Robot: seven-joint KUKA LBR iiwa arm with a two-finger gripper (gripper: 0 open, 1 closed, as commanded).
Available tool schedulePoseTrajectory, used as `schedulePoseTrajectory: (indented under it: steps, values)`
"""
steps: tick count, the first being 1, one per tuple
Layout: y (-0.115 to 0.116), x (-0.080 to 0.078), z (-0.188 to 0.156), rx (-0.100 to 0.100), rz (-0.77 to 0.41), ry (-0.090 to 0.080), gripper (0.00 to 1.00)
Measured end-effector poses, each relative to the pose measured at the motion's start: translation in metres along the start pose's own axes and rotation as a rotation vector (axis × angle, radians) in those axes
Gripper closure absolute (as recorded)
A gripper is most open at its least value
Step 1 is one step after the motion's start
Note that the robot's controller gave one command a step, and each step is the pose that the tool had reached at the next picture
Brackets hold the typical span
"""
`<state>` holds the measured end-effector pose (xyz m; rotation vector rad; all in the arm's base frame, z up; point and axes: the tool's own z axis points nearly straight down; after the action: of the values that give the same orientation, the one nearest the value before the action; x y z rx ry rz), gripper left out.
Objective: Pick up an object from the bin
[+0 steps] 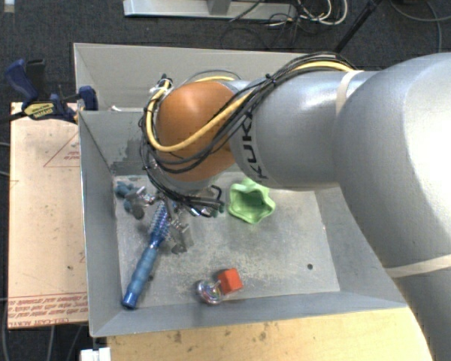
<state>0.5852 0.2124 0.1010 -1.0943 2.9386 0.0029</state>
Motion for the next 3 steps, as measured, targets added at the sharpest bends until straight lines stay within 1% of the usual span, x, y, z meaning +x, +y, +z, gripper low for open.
schedulePoseTrajectory:
  steps: [1, 2, 3]
  values:
    - [-0.003, 0.011, -0.013, -0.001, -0.307, 0.002, 0.0]
    - [-0.013, 0.015, 0.032, -0.004, -0.639, 0.004, 0.0]
    - [-0.013, 0.014, 0.032, -0.005, -0.635, 0.001, 0.0]
